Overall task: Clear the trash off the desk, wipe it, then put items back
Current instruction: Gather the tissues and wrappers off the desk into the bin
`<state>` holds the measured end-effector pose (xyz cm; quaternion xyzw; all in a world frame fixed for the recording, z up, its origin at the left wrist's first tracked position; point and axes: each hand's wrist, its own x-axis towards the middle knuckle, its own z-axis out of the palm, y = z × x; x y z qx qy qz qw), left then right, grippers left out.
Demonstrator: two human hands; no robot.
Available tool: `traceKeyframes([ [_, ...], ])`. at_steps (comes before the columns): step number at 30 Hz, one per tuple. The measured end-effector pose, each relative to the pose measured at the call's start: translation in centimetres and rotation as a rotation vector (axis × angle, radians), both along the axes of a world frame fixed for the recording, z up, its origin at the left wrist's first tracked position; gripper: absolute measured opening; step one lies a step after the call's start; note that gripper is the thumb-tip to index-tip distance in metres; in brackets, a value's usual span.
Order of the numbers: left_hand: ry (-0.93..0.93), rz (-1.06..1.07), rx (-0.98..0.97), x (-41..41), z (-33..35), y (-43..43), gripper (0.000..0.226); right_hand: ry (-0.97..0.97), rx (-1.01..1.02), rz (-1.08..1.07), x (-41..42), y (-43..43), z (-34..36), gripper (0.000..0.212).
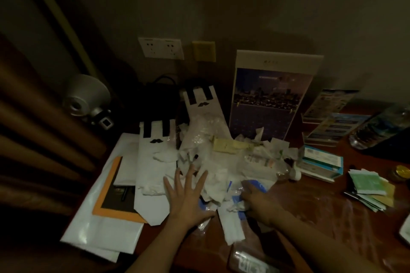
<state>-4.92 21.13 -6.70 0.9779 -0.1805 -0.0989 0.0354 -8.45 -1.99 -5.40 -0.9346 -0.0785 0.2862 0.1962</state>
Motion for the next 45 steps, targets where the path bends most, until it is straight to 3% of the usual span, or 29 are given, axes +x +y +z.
traceKeyframes([
  [4,0.140,0.109,0.042,-1.0,-1.4,2.8,0.129,-0.104,0.016,-0.063,-0.8,-0.2,-0.8,0.051],
  [7,0.162,0.147,-0.012,-1.7,-2.1,3.0,0.123,-0.152,0.057,-0.079,-1.6,-0.3,-1.3,0.076],
  [9,0.182,0.167,-0.017,-1.8,-2.0,2.5,0.122,-0.182,0.010,0.033,-1.9,0.2,-0.8,0.089],
  [14,0.189,0.129,-0.015,-1.9,-1.4,1.7,0.124,-0.179,-0.110,0.246,0.3,3.5,0.7,0.098],
  [16,0.180,0.139,-0.021,-2.0,-1.7,1.8,0.125,-0.098,-0.169,0.252,1.5,4.5,0.7,0.089],
  [19,0.153,0.129,-0.025,-2.2,-1.7,1.8,0.125,-0.012,-0.184,0.246,2.2,5.1,0.4,0.060],
  [24,0.121,0.130,-0.034,-2.3,-2.0,2.1,0.137,-0.037,-0.211,0.276,1.3,3.8,1.1,0.037],
  [28,0.176,0.153,-0.113,-2.2,-2.1,2.3,0.135,-0.152,-0.121,0.102,-0.5,2.1,0.9,0.032],
  [31,0.197,0.132,-0.149,-2.3,-1.7,2.5,0.126,-0.266,0.057,-0.051,-1.3,0.1,1.8,0.030],
  [34,0.161,0.153,-0.297,-1.8,-0.6,2.0,0.100,-0.321,0.304,-0.211,-2.0,-2.1,3.7,0.037],
  [37,0.126,0.062,-0.363,-1.2,0.8,0.8,0.080,-0.453,0.423,-0.398,-2.9,-3.9,5.4,0.023],
  [40,0.179,-0.094,-0.362,-1.3,1.8,-1.2,0.084,-0.421,0.373,-0.606,-4.2,-5.9,6.6,0.033],
  [45,0.106,-0.195,-0.244,-2.8,1.2,-4.1,0.083,-0.266,0.195,-0.524,-7.1,-8.1,6.2,0.040],
])
